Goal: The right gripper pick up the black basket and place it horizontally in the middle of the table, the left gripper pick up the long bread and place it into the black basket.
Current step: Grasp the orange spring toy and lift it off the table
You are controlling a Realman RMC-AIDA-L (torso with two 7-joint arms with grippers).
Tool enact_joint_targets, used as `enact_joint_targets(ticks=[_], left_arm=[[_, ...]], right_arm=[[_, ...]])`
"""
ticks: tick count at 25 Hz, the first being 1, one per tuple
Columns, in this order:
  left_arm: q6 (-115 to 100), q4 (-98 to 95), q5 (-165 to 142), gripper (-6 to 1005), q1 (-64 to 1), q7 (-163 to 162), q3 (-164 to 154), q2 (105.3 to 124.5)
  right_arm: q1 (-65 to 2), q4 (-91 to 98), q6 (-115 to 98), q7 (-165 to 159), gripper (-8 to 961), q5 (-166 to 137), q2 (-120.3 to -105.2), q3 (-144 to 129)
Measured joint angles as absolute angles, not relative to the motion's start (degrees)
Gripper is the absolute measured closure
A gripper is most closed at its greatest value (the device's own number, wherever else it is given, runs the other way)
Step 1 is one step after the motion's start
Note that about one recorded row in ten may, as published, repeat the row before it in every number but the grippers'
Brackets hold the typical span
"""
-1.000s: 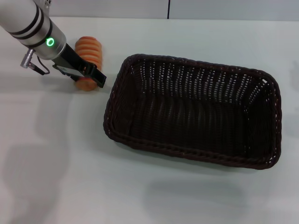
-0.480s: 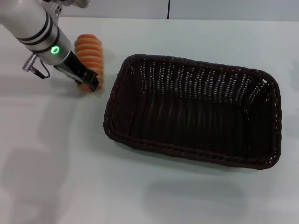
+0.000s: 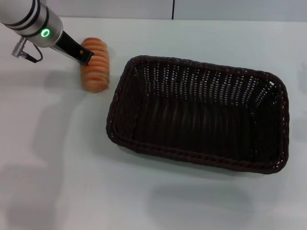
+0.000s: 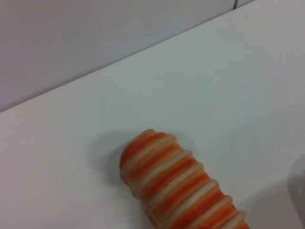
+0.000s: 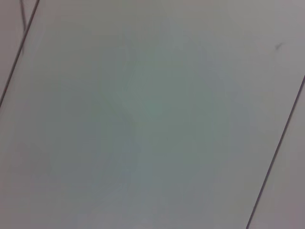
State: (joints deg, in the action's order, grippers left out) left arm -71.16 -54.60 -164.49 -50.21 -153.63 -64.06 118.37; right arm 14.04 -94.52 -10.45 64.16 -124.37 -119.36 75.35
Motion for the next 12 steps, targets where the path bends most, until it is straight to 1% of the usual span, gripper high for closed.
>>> enact_joint_targets(ticks=[5, 9, 11, 12], left_arm=[[-72.35, -55.37, -164.41, 1001, -49.94, -154.16, -63.48, 118.11], [-75.46, -55.74, -164.26, 961, -51.14, -154.47, -63.73, 118.08], [-76.24, -55.78, -164.55, 942, -51.52, -154.57, -63.81, 118.16], [-76.31, -55.87, -164.63, 932, -51.55, -154.59, -63.79, 118.16]], right_arm=[[14.0, -94.66, -10.49, 64.16, 443, -124.37, -119.36, 75.96], [15.2, -95.74, -9.77, 63.4, 428, -123.53, -119.43, 78.73], [16.34, -96.37, -2.4, 60.29, 421, -119.94, -119.57, 85.12], [16.34, -96.37, -2.4, 60.29, 417, -119.94, -119.57, 85.12]])
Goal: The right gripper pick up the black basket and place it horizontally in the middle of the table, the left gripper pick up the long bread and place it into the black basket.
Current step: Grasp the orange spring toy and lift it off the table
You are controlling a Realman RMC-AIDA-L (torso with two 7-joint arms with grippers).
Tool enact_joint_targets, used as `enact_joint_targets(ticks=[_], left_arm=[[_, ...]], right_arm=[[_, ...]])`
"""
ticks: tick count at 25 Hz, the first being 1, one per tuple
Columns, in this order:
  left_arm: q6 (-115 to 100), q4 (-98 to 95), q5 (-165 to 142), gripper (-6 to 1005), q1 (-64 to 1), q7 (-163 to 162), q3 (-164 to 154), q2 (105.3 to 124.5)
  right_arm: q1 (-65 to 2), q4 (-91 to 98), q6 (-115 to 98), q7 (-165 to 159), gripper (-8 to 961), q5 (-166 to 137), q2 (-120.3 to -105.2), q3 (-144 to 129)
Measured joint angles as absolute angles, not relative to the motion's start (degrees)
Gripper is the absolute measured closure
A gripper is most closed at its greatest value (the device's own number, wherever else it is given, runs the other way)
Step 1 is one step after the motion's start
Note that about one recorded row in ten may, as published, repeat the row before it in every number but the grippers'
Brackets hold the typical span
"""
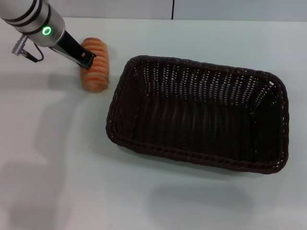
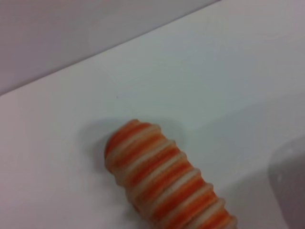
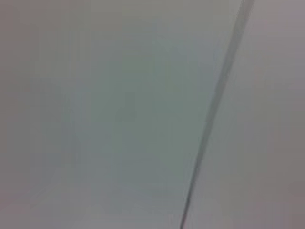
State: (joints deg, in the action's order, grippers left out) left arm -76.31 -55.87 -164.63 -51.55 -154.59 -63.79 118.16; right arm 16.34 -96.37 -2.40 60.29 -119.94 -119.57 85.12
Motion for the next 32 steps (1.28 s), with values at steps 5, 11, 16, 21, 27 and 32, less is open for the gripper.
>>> enact_joint_targets(ticks=[5, 11, 16, 21, 27, 32], left_arm=[[-76.5, -58.22, -164.55, 862, -51.14, -154.38, -63.32, 117.98], [-76.09, -61.74, -164.65, 679, -49.79, -153.82, -63.28, 117.88], [-75.5, -60.17, -165.03, 580, -50.23, -153.84, -63.15, 117.72], [-73.69, -59.36, -165.02, 418, -50.35, -153.77, -62.79, 117.75], [-68.84, -53.98, -165.2, 209, -52.45, -155.09, -63.3, 118.02], [-68.26, -50.32, -165.57, 150, -54.5, -157.06, -62.86, 117.71]], right_arm=[[16.49, -94.49, 11.16, 50.63, 399, -122.7, -119.74, 96.13], [18.51, -93.43, 10.6, 49.18, 376, -124.93, -119.87, 99.51], [18.2, -93.55, 10.22, 49.25, 369, -126.68, -119.89, 99.43], [17.56, -92.7, 8.89, 49.5, 369, -127.32, -119.89, 98.82], [18.13, -92.71, 8.25, 49.7, 370, -128.71, -119.89, 97.8], [18.36, -92.83, 7.79, 49.64, 370, -129.65, -119.89, 96.97]])
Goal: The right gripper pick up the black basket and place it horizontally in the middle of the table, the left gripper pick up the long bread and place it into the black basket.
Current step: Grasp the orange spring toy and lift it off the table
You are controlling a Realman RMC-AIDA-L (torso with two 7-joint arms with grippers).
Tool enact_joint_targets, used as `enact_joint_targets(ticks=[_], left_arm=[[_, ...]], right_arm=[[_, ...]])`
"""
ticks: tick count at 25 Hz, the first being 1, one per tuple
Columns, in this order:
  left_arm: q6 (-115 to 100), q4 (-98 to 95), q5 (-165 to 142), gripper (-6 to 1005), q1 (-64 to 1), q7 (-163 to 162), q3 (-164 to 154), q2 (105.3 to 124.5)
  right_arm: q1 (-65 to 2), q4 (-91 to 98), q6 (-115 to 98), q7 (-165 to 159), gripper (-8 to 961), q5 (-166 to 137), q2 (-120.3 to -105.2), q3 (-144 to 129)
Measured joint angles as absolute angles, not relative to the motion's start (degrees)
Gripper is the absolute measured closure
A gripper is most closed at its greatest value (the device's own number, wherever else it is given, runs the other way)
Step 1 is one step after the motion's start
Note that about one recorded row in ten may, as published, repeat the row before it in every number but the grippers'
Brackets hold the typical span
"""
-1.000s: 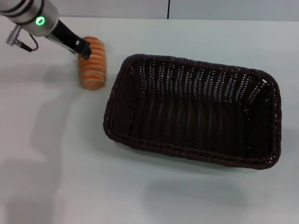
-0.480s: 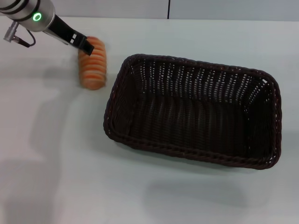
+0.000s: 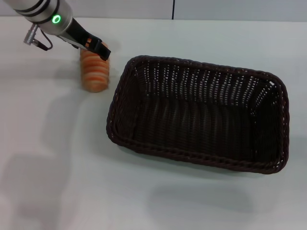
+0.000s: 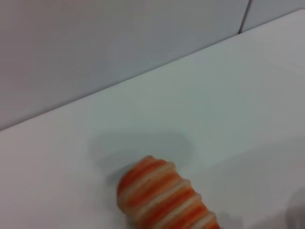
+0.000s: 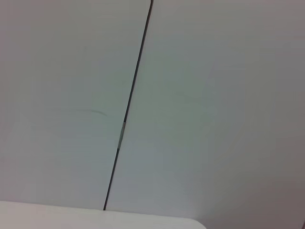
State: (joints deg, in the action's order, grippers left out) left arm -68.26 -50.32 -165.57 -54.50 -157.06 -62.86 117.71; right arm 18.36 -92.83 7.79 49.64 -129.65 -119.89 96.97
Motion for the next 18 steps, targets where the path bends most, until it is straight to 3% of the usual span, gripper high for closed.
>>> enact_joint_targets(ticks=[18], left_arm=[[-68.74, -46.79, -165.59, 185, -55.61, -157.09, -62.56, 117.8]], right_arm=[[20.68, -93.53, -6.13, 50.19, 369, -139.85, -119.84, 91.41]])
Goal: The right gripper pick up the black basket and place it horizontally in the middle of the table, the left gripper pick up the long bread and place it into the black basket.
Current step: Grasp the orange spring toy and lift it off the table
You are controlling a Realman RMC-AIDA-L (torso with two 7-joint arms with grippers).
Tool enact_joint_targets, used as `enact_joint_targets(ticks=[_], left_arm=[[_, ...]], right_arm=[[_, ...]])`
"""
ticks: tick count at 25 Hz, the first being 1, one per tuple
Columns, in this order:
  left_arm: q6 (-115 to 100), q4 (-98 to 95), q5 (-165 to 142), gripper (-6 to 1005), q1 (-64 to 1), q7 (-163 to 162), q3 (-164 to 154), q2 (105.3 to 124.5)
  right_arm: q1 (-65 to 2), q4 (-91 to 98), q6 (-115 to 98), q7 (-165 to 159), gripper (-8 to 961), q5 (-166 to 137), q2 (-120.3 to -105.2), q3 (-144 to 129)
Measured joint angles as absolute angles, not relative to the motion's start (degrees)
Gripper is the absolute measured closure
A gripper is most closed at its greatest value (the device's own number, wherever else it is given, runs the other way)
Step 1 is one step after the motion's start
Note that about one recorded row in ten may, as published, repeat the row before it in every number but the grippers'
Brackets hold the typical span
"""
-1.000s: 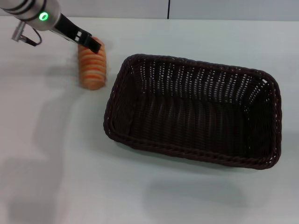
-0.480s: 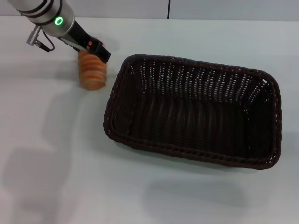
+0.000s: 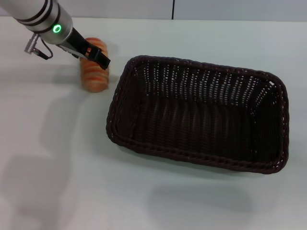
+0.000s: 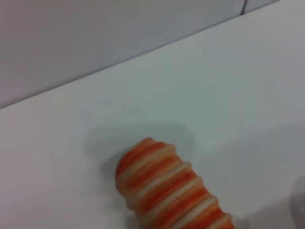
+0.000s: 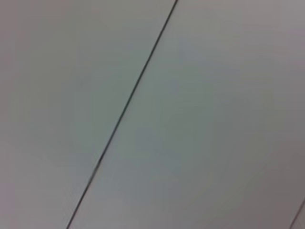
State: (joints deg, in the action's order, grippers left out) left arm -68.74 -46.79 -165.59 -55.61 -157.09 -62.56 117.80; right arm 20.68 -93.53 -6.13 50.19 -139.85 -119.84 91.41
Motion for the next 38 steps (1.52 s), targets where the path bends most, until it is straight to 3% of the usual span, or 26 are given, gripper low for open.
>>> enact_joint_targets(ticks=[12, 14, 38], left_arm=[[-65.69, -46.16, -165.59, 210, -54.74, -156.9, -62.86, 117.64], [-64.86, -40.76, -165.53, 214, -56.99, -156.88, -62.09, 116.83], [-62.01, -35.03, -165.39, 263, -58.28, -156.09, -61.91, 117.56]], right_arm=[[20.67, -93.83, -11.79, 49.61, 369, -139.54, -119.57, 88.56], [20.64, -94.01, -11.95, 49.58, 369, -139.52, -119.59, 88.04], [20.26, -94.5, -14.16, 49.83, 370, -139.76, -119.59, 85.29]])
